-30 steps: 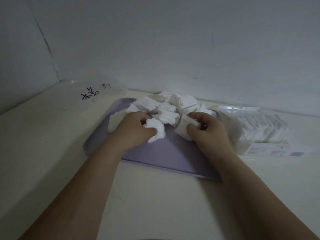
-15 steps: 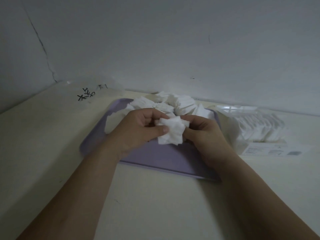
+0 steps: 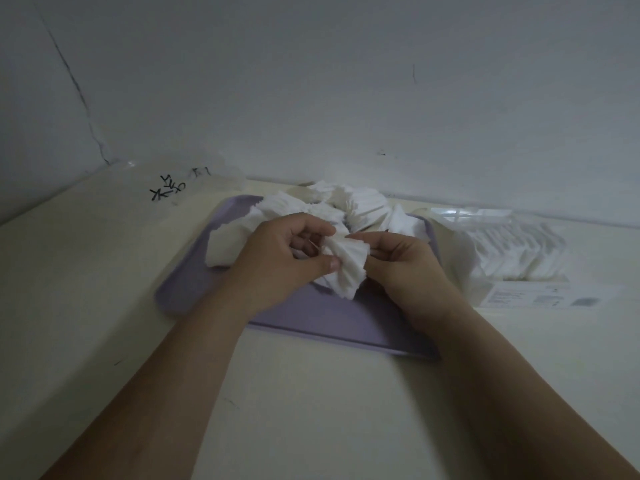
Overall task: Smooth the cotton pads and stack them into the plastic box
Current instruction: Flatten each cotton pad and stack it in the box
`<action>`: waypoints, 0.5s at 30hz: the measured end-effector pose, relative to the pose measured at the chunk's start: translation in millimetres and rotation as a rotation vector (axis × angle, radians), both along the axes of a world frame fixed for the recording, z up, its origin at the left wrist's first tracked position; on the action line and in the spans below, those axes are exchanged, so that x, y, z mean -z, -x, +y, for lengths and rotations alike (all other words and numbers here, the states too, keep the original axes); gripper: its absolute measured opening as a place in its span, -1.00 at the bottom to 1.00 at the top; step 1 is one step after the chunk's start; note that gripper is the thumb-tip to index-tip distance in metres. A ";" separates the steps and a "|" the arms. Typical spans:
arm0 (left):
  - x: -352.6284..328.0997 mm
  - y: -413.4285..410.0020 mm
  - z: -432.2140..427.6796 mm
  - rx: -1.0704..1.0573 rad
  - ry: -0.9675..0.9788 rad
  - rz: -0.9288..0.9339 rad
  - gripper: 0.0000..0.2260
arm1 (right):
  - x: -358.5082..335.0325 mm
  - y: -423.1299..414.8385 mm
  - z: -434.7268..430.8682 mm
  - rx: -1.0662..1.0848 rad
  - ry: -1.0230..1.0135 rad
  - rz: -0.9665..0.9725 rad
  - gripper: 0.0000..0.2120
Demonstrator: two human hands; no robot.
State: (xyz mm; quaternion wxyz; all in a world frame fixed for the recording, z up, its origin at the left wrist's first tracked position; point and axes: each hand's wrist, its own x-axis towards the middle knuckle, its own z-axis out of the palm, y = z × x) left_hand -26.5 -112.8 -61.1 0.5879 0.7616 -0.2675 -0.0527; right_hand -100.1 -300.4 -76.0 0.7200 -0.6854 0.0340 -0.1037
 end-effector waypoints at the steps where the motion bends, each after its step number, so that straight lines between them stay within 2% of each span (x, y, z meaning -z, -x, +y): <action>1: 1.0 0.1 -1.3 -0.036 -0.004 -0.035 -0.64 | 0.2 -0.5 0.2 0.002 -0.010 0.004 -0.83; 3: 2.8 0.6 -3.9 -0.095 -0.034 -0.116 -0.65 | 1.0 -2.2 -0.3 0.000 -0.065 0.012 -0.85; 5: 4.3 1.6 -6.5 -0.091 -0.066 -0.199 -0.69 | 0.9 -2.3 -1.3 -0.026 -0.143 0.020 -0.78; 8: 5.4 1.5 -8.4 -0.072 -0.109 -0.348 -0.75 | 1.1 -3.0 -1.0 -0.062 -0.148 0.011 -0.67; 12: 3.8 1.8 -8.1 -0.087 -0.069 -0.477 -0.86 | 4.0 -5.6 -1.3 -0.031 -0.143 0.005 -0.74; 15: 6.7 1.8 -9.1 -0.102 -0.058 -0.514 -0.86 | 2.0 -3.9 -0.8 -0.012 -0.198 0.056 -0.83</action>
